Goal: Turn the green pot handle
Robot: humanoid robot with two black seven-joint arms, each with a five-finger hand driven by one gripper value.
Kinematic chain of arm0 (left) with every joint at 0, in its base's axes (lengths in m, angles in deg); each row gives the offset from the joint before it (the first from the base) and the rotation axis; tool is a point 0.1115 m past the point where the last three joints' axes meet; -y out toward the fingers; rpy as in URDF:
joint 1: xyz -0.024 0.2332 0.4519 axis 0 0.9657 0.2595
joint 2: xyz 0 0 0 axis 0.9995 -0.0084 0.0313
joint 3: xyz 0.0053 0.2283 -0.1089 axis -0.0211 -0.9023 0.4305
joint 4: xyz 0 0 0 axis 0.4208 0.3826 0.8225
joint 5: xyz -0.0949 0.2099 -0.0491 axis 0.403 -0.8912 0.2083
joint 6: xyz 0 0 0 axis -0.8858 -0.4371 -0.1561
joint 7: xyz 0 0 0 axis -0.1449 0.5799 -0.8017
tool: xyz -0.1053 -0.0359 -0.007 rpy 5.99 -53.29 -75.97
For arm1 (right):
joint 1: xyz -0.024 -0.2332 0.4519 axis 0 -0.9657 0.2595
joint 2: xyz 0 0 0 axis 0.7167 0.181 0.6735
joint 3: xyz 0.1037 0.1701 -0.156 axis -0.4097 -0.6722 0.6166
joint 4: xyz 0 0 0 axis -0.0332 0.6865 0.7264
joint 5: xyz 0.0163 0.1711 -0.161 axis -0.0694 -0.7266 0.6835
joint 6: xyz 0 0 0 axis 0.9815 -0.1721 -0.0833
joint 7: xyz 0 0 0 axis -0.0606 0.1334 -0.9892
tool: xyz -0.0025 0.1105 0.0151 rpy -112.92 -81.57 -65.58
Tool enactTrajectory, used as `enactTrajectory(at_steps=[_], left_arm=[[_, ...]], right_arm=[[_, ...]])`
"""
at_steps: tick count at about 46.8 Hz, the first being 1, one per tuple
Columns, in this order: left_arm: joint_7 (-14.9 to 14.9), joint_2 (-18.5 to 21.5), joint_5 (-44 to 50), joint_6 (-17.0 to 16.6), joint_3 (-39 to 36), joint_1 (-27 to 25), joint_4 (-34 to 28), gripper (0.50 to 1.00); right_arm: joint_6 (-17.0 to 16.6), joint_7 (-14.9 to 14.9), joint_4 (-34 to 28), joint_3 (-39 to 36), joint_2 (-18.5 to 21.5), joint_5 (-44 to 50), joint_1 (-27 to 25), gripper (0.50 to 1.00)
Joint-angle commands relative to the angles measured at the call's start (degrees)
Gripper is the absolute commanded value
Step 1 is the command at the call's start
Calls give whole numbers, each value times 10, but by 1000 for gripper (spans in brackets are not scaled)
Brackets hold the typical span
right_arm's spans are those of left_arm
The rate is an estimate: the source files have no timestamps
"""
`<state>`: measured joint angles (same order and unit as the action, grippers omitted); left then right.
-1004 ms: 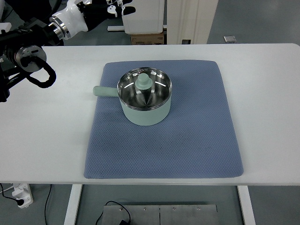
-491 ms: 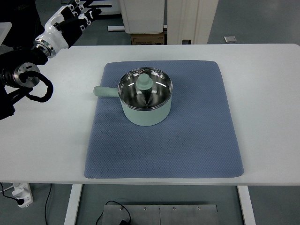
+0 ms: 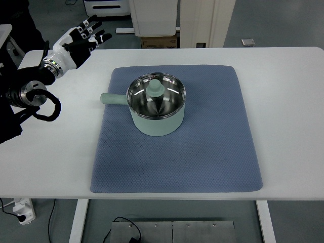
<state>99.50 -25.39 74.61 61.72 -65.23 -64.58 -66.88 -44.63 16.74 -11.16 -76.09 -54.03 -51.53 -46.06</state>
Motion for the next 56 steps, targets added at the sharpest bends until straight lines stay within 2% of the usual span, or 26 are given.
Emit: enactTrajectory(at_steps=[1, 19, 33, 47, 56], left_arm=[[-6, -7, 0, 0, 7, 10, 9, 1000], [-15, -6, 0, 1, 85, 71, 45, 1000], [-15, -6, -1, 6, 152, 122, 46, 1000], [-13, -10, -5, 8, 182, 131, 46, 1000], [-9, -41, -11, 5, 187, 130, 48, 1000]], right_arm=[[0, 0, 1, 0, 0, 0, 0, 1000], [0, 0, 0, -1, 0, 0, 0, 1000], [0, 0, 0, 0, 0, 0, 0, 1000], [0, 0, 0, 0, 0, 0, 0, 1000], [0, 0, 0, 0, 0, 0, -1, 1000]])
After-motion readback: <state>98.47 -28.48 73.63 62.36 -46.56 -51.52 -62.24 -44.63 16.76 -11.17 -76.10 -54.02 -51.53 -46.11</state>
